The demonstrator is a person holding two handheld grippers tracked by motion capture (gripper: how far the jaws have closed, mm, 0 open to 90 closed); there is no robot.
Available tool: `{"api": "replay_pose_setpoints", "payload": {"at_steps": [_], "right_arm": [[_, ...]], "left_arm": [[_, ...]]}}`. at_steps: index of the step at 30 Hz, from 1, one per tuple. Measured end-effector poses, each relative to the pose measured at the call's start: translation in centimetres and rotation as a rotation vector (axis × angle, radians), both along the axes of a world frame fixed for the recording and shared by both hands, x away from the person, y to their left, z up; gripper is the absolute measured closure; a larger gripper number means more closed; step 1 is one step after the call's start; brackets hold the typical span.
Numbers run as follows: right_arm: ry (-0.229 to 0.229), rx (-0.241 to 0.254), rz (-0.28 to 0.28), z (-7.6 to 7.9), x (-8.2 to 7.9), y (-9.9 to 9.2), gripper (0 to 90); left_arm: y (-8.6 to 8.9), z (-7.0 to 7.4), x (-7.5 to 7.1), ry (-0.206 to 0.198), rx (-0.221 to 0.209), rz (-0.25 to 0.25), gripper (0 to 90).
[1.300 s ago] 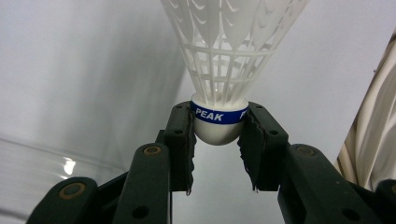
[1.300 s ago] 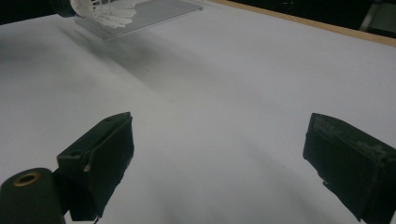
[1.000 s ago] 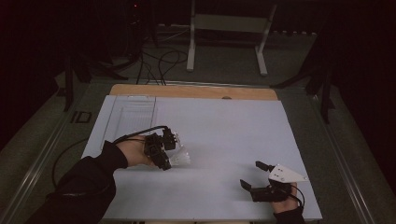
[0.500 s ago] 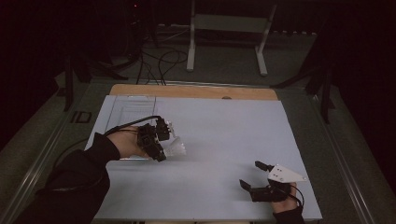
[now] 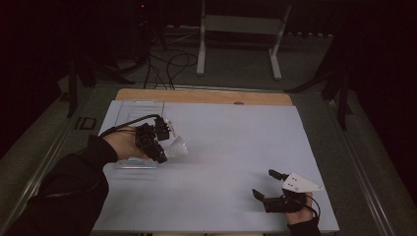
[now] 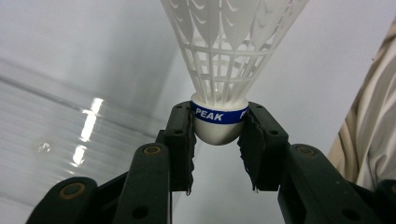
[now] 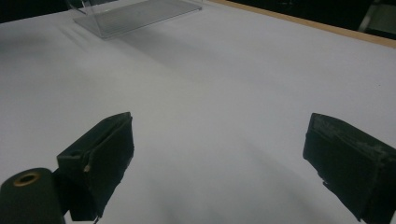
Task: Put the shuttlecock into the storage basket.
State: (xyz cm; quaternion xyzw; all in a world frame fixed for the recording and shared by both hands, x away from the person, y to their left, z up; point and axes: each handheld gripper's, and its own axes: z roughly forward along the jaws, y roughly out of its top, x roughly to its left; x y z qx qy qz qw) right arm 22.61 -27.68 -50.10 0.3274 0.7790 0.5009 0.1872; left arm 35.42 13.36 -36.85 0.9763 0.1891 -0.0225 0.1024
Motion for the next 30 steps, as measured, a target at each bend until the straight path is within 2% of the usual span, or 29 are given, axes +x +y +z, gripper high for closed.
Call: {"api": "replay_pose_setpoints", "payload": {"at_steps": [10,30], "right_arm": [[0.001,-0.001,0.0,0.0,0.0,0.0,8.6],[0.0,0.002,0.004,-0.1,0.0,0.1,8.6]], "left_arm": [[1.5,0.4,0.4,-0.011,-0.006,0.035,66.4],[6.6,0.3,0.9,-0.018,-0.002,0.147,66.4]]}}
